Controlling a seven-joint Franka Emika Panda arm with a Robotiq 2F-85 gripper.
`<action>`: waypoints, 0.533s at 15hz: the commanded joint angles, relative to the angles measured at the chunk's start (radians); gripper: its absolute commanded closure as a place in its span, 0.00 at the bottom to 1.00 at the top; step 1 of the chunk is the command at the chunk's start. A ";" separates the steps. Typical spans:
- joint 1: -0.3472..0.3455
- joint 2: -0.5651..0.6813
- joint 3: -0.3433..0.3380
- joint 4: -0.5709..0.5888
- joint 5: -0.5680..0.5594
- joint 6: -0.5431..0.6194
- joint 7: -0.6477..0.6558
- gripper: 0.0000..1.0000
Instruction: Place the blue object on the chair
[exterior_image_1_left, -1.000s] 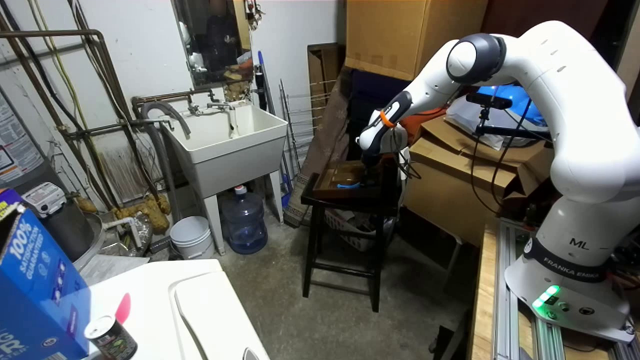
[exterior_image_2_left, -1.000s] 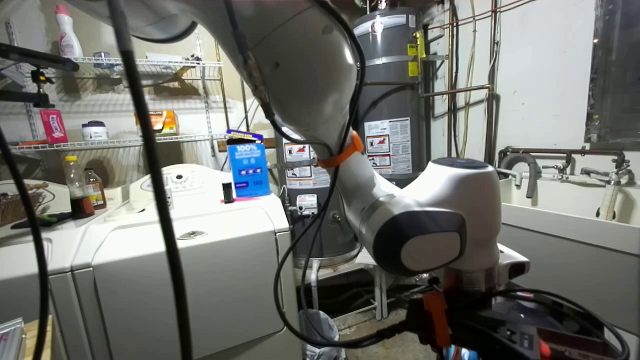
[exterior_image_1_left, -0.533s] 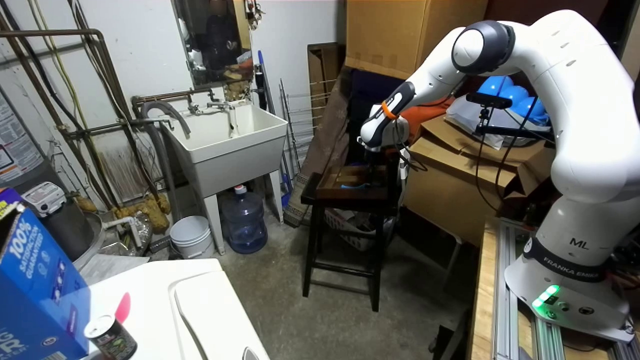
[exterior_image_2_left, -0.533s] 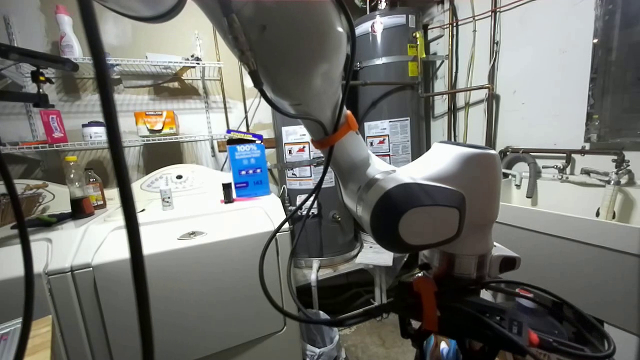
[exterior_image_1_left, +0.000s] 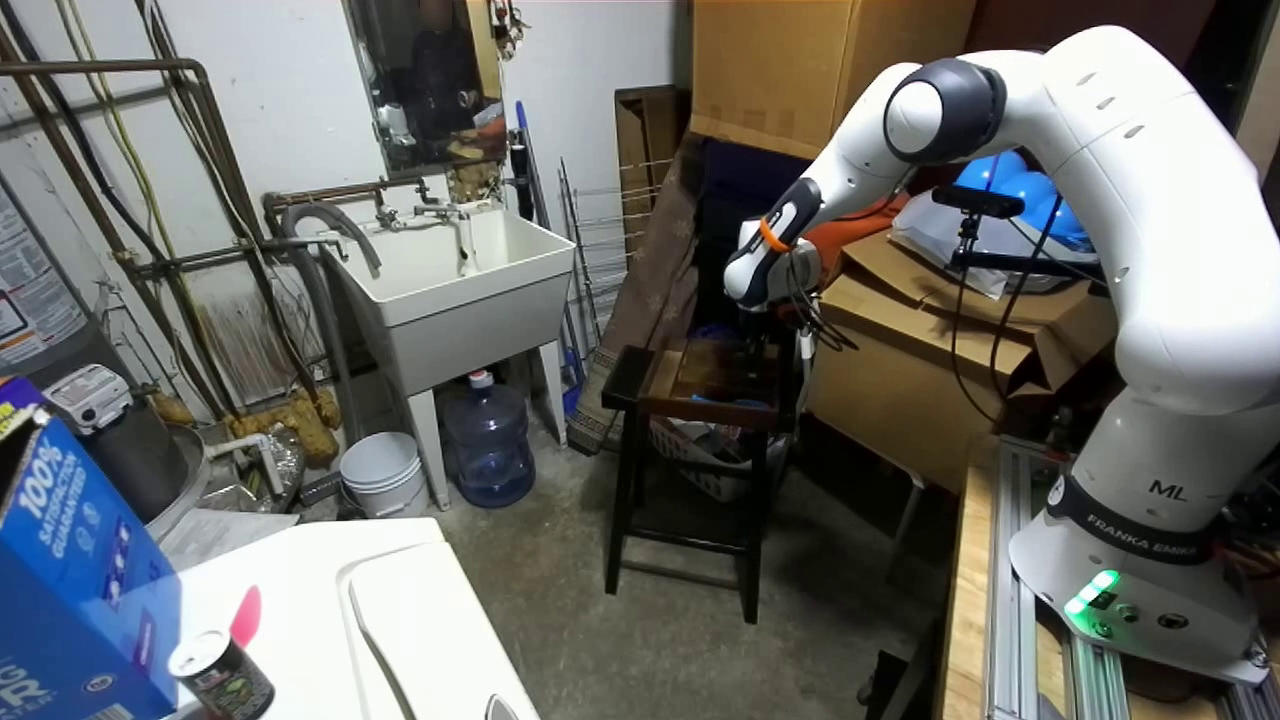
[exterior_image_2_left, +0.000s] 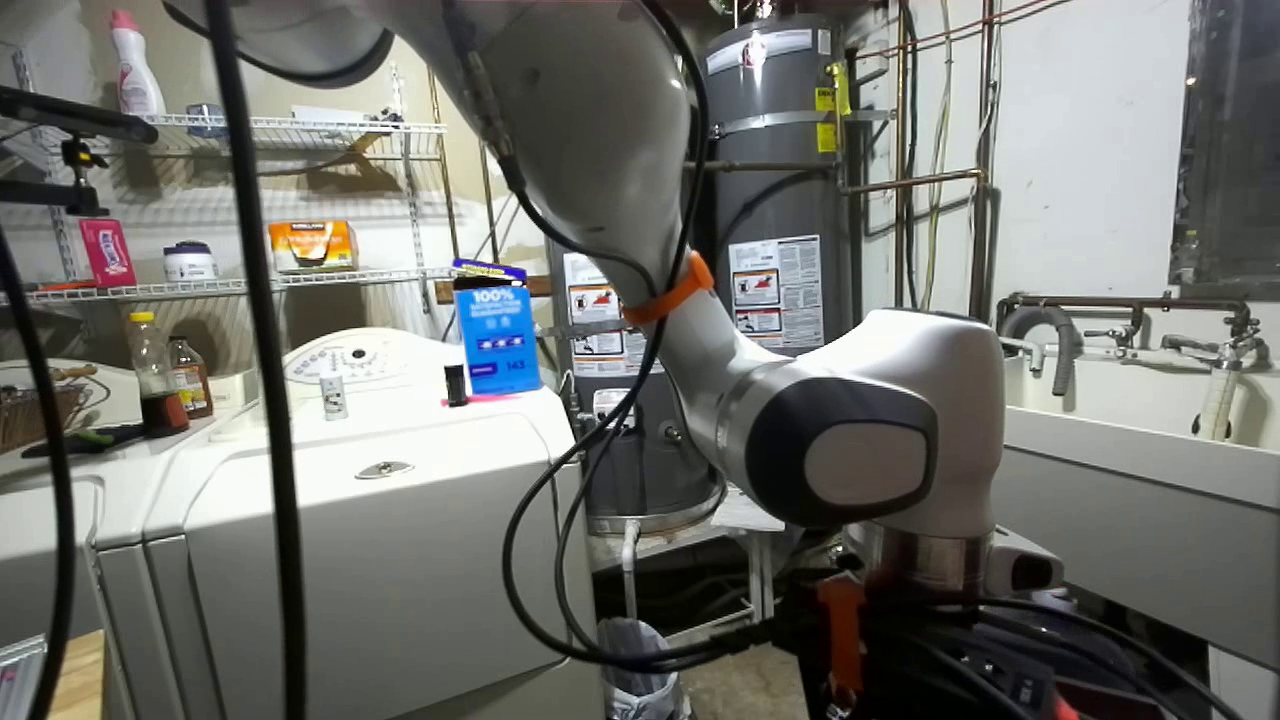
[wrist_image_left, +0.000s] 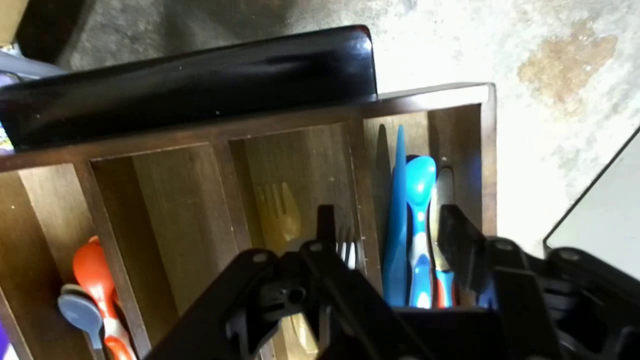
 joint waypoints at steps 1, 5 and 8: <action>0.063 0.037 -0.069 0.034 -0.027 -0.009 0.108 0.18; 0.068 0.046 -0.074 0.048 -0.022 0.017 0.158 0.62; 0.058 0.047 -0.068 0.061 -0.022 0.039 0.173 0.76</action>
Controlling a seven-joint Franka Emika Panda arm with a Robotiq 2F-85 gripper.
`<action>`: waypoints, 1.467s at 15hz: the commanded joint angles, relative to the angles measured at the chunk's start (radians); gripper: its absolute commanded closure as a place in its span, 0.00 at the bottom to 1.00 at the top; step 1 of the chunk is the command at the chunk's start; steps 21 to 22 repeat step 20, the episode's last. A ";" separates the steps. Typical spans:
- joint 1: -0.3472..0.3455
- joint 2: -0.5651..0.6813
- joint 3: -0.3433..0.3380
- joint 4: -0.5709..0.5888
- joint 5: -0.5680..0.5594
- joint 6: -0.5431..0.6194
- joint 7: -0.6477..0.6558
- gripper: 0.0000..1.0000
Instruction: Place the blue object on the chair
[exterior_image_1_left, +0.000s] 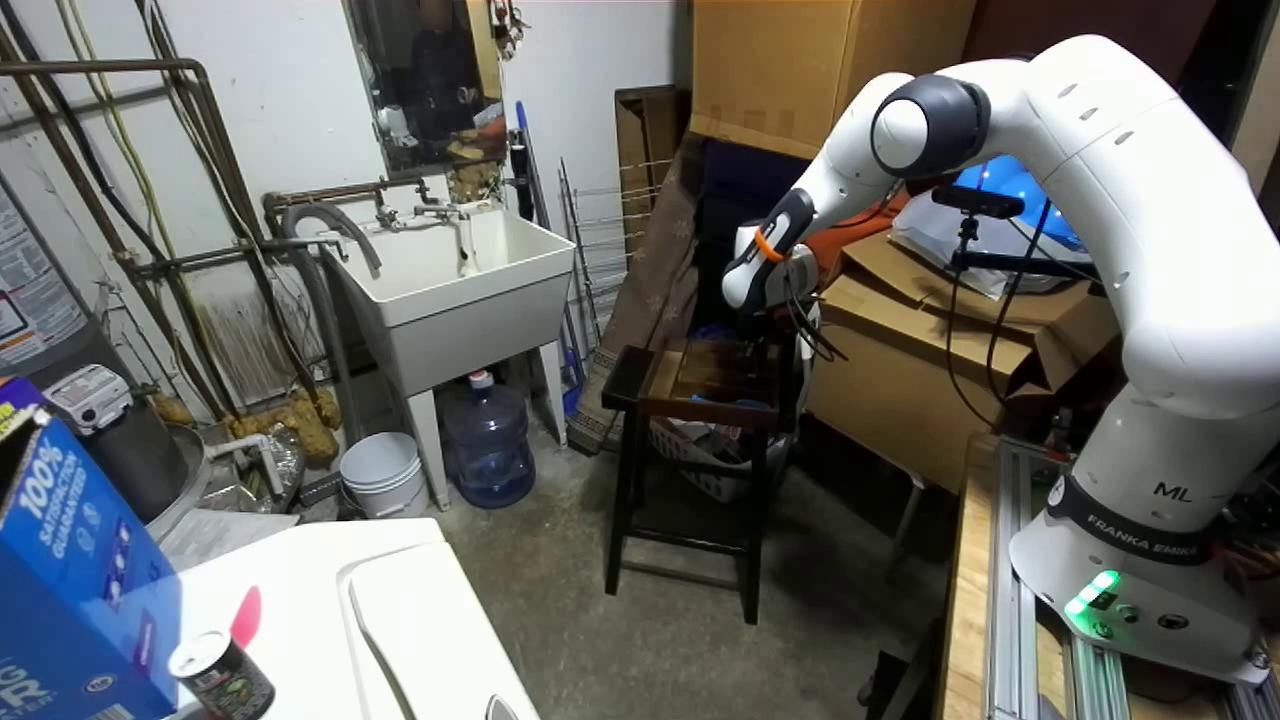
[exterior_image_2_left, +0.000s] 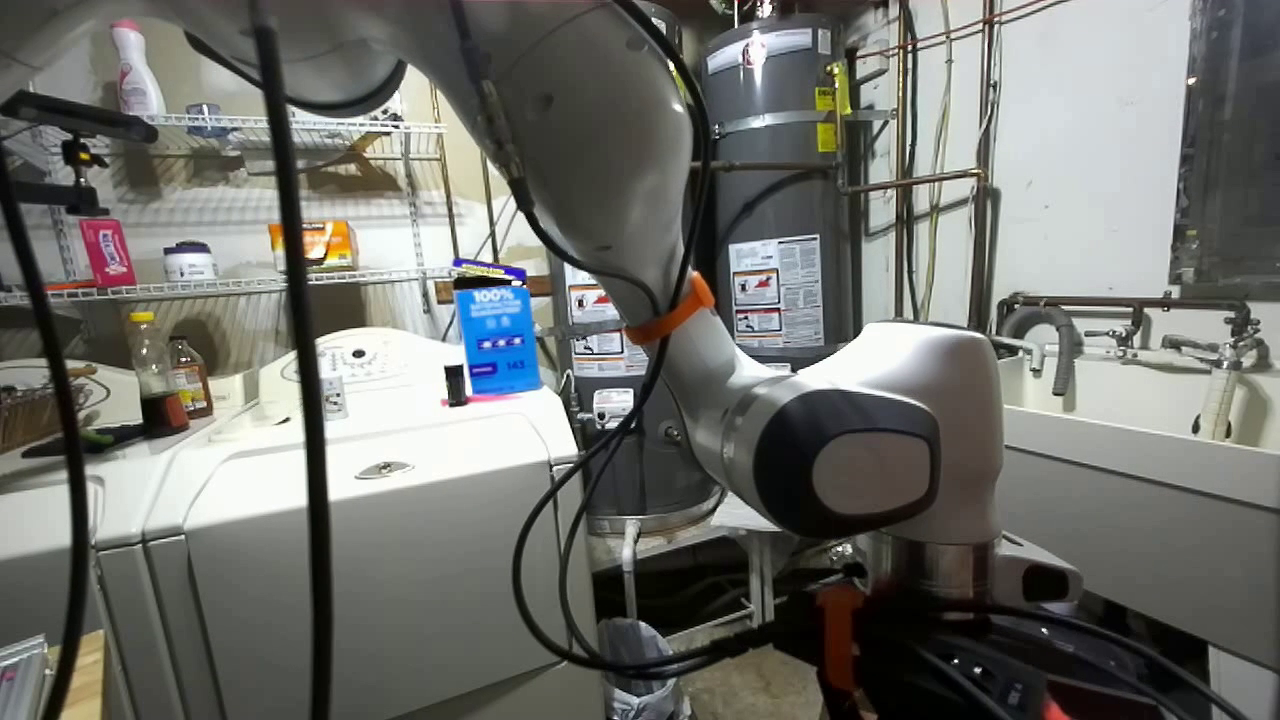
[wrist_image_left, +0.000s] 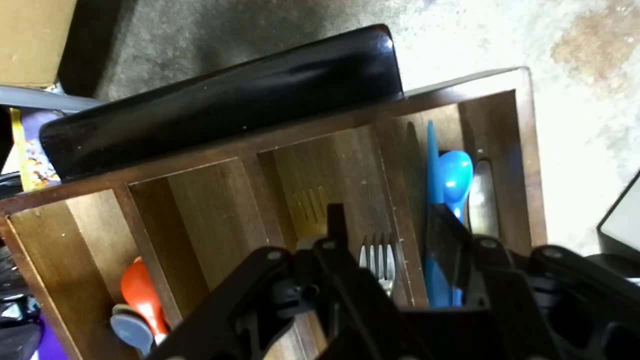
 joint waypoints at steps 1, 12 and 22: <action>-0.001 0.012 0.002 0.030 -0.018 0.017 0.037 0.82; -0.073 0.006 0.108 0.019 0.011 0.033 -0.133 0.49; -0.128 -0.021 0.179 0.006 0.041 0.053 -0.223 0.19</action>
